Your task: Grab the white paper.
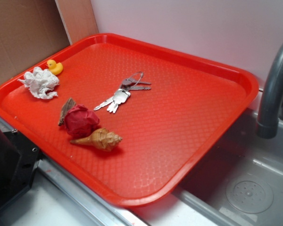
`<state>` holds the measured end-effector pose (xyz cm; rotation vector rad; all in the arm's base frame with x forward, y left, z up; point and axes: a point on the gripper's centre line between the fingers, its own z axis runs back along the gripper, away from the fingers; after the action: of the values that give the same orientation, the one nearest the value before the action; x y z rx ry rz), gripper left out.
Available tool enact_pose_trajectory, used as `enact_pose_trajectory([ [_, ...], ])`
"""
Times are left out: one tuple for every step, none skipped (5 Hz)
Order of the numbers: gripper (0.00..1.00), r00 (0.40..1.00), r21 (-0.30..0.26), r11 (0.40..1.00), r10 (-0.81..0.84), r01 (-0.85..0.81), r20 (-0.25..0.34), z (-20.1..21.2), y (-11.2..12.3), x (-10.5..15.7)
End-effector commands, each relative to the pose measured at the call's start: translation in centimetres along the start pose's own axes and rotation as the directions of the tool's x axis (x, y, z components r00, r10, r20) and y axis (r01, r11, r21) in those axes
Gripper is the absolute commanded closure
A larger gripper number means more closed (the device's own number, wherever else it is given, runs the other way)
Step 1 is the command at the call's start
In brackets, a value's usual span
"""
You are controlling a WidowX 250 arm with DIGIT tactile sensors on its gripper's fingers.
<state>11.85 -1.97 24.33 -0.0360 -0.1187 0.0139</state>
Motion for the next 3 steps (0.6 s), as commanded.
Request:
enact_pose_trajectory([
  [0.00,1.000,0.000,1.000,0.000,0.000,0.000,0.0,0.0,0.0],
  [0.00,0.965,-0.009,0.967,0.254,-0.255,-0.066,-3.5,4.0,1.7],
  [0.00,0.875,0.035,0.875,0.483,-0.482,-0.024,-5.9,7.5,2.7],
])
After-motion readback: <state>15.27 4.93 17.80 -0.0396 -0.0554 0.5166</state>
